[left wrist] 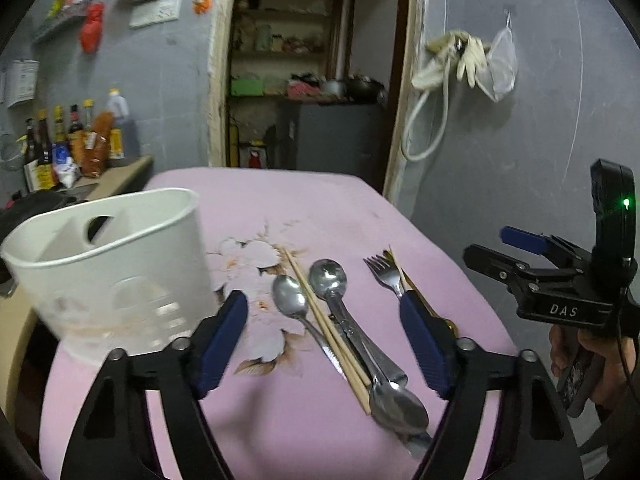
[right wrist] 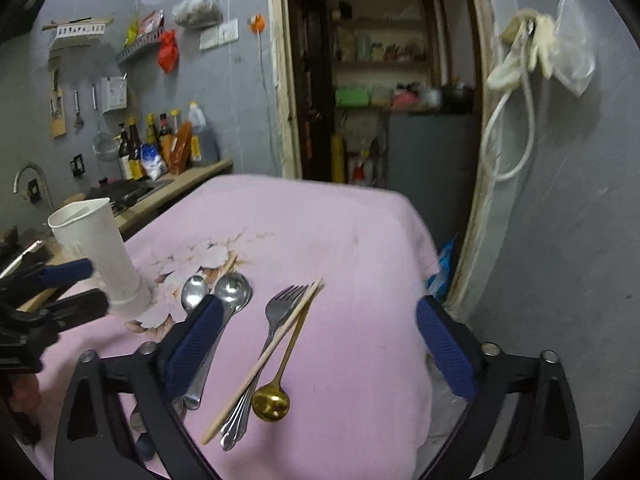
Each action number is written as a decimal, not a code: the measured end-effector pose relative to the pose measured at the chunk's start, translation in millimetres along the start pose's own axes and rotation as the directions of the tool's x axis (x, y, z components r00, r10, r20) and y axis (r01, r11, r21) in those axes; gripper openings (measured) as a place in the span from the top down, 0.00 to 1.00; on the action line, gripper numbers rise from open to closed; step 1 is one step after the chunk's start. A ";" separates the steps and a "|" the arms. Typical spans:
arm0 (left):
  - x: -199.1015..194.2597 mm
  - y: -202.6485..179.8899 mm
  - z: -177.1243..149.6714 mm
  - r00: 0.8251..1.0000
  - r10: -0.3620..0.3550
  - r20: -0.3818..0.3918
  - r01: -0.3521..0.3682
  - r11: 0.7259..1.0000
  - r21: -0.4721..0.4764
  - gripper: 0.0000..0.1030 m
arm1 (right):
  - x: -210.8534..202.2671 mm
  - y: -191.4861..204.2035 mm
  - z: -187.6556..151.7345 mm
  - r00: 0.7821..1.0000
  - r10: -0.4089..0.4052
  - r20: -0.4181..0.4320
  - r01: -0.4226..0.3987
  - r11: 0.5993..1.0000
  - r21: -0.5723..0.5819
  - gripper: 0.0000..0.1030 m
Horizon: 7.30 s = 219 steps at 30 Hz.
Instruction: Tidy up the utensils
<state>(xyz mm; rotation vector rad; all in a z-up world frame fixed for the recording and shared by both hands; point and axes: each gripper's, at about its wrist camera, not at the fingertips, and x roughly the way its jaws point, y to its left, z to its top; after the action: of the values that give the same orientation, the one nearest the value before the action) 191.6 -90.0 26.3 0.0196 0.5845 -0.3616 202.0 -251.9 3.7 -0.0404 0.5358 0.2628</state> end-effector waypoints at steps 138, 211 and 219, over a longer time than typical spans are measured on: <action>-123.0 249.8 47.7 0.780 0.502 0.374 -0.348 0.844 -0.407 1.00 | 24.5 190.4 116.5 0.679 0.281 0.678 -0.419 0.907 0.044 0.97; -59.8 48.0 -7.8 0.965 0.082 0.248 -0.053 0.991 -0.121 0.10 | -78.4 33.5 9.4 0.875 0.022 0.483 0.024 0.996 -0.088 0.00; -22.6 28.4 -8.7 0.995 0.009 0.096 -0.001 0.996 -0.090 0.12 | -49.4 0.8 2.7 0.958 0.007 0.288 0.000 1.000 -0.022 0.02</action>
<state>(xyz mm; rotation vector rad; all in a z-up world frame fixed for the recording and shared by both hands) 179.1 -54.9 29.0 -0.0827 0.5043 -0.3292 162.2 -262.6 31.2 -0.0222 0.2426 0.2725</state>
